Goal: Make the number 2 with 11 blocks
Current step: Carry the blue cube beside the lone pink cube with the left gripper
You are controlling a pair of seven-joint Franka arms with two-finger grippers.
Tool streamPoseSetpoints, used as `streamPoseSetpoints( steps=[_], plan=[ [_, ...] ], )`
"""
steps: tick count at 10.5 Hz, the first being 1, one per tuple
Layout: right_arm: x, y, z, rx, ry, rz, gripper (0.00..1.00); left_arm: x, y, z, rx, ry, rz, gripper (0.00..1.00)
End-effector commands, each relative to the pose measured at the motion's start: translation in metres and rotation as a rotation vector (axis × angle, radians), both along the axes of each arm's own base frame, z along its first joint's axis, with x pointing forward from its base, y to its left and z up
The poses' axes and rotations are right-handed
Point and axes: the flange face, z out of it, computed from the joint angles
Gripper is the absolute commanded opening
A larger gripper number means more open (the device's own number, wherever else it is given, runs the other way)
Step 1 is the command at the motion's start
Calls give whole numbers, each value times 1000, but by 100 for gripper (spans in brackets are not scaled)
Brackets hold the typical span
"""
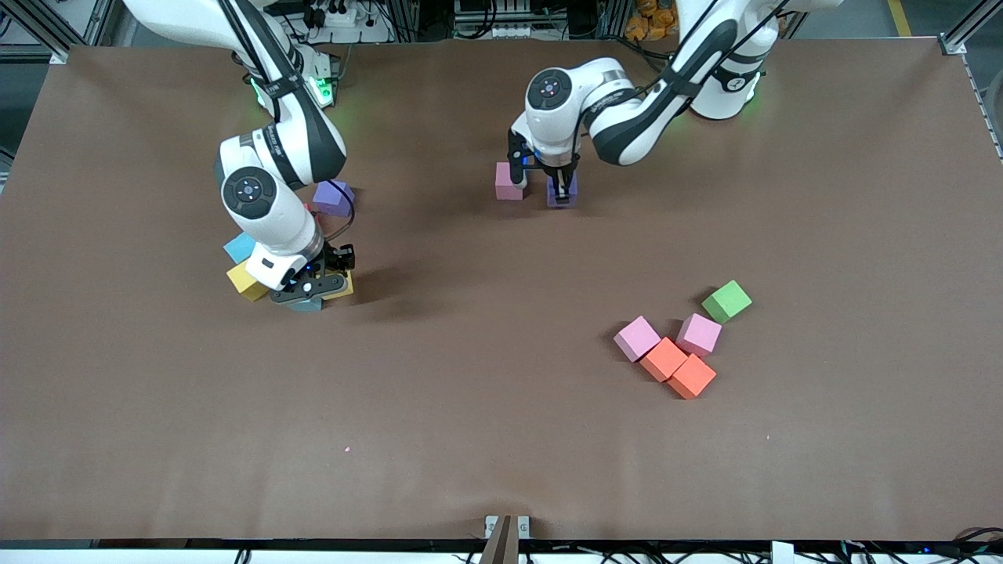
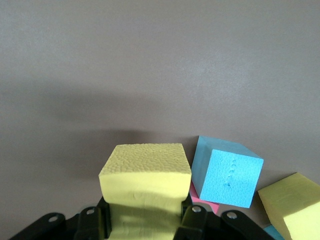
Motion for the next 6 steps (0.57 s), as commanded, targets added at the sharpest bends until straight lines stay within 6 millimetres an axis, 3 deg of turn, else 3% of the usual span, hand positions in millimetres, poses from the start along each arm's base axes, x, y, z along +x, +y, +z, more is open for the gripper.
streamPoseSetpoints(
  steps=[1, 3, 4, 6],
  plan=[
    [-4, 6, 13, 1, -9, 0, 47, -21, -19, -6, 4, -16, 14, 57],
    [-12, 16, 29, -2, 2, 43, 47, -24, -20, -11, 6, -5, 21, 56],
    [-19, 20, 42, 2, 0, 105, 47, -27, -21, -15, 6, 4, 23, 50],
    [-35, 46, 51, -2, 16, 197, 47, -31, -28, -19, 7, -8, 14, 51]
  ],
)
